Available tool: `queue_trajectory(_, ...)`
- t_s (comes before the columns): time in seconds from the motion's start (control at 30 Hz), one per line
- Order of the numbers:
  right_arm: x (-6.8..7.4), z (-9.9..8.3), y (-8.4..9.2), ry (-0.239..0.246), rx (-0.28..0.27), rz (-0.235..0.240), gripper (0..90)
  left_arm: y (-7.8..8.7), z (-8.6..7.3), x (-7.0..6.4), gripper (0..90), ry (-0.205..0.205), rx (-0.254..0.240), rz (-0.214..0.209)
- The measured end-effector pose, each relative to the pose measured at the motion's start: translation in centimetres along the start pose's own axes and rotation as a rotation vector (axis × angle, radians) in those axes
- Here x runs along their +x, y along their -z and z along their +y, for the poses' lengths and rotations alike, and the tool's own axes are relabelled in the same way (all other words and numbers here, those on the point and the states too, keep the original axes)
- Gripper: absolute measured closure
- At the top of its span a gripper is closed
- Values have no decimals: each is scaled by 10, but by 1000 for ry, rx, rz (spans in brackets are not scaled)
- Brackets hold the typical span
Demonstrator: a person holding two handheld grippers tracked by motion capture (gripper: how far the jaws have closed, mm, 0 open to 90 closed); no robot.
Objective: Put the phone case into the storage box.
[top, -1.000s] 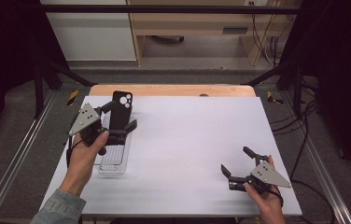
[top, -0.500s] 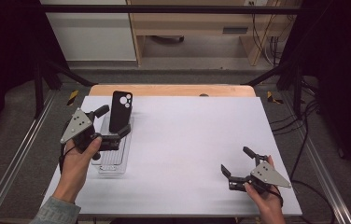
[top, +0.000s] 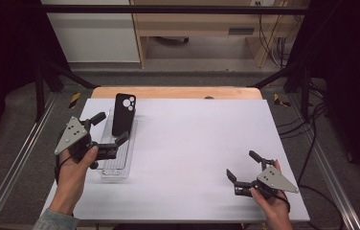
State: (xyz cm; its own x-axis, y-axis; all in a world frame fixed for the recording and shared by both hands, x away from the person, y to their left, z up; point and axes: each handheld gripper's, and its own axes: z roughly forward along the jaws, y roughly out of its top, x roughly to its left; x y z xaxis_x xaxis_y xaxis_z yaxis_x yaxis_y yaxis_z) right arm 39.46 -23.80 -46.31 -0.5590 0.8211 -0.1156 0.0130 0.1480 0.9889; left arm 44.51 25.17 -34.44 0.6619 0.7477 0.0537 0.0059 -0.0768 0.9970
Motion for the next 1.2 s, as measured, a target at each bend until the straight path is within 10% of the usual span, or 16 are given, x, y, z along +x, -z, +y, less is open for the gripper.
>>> queue_trajectory(1.2, 2, -1, -1, 4, 5, 5, 24, 45, -25, 0, 7, -14, -22, 68)
